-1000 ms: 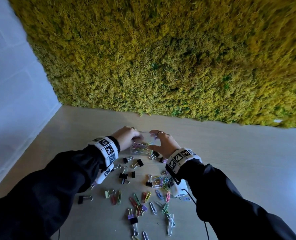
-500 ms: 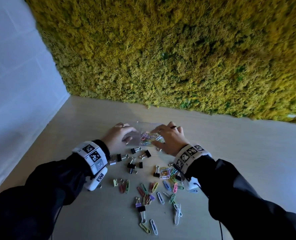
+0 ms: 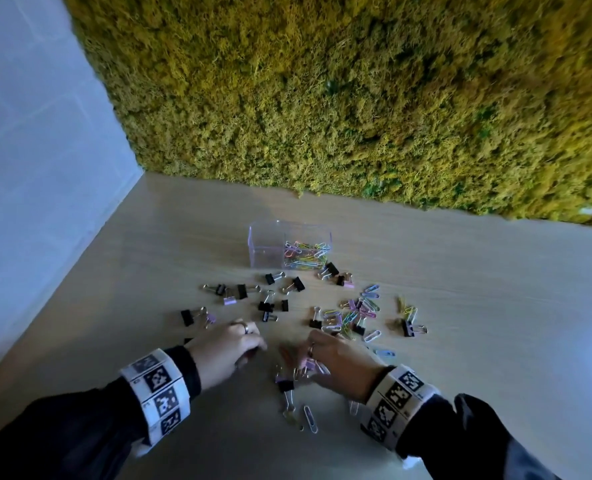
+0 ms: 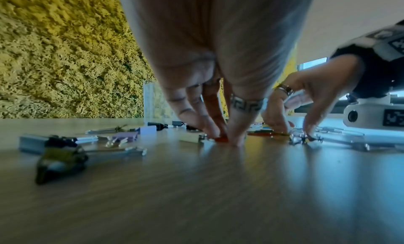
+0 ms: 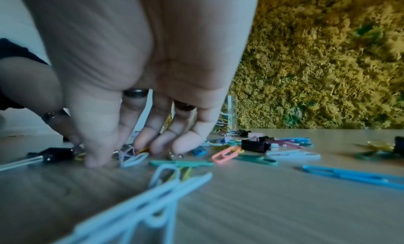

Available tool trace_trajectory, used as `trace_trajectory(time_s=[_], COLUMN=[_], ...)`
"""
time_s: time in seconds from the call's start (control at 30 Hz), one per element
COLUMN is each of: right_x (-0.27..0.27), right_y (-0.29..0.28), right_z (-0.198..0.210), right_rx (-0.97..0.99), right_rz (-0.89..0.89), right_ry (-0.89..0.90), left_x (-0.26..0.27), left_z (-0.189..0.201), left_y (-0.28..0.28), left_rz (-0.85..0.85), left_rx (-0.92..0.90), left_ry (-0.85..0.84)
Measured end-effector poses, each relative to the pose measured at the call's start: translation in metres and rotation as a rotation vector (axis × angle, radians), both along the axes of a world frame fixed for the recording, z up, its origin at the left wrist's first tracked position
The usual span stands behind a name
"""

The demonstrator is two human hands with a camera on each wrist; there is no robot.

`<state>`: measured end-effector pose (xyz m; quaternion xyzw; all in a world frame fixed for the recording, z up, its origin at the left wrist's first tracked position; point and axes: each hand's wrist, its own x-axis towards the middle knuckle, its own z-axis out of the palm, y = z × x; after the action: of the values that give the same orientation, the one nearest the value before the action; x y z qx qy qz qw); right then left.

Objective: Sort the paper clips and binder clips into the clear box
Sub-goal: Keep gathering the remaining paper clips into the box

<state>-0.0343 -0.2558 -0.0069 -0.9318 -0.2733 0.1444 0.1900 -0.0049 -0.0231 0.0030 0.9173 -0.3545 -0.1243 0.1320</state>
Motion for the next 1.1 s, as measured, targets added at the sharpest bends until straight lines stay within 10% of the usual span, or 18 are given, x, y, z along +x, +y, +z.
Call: trace_trajectory(time_s=[0.4,0.73,1.1], right_x=[-0.016,0.066,0.021], right_y=[-0.024,0.013,0.047], right_z=[-0.004,0.035,0.007], right_rx=[0.018,0.038,-0.075], right_rz=[-0.116,-0.290,-0.245], right_ry=[0.049,0.016,0.167], left_x=[-0.014,-0.013,-0.007], left_z=[-0.009,-0.005,-0.007], left_y=[-0.010,-0.004,-0.018], left_rz=[0.077,0.273,0.192], left_rx=[0.011,-0.349,-0.118], left_ry=[0.145,0.425,0.288])
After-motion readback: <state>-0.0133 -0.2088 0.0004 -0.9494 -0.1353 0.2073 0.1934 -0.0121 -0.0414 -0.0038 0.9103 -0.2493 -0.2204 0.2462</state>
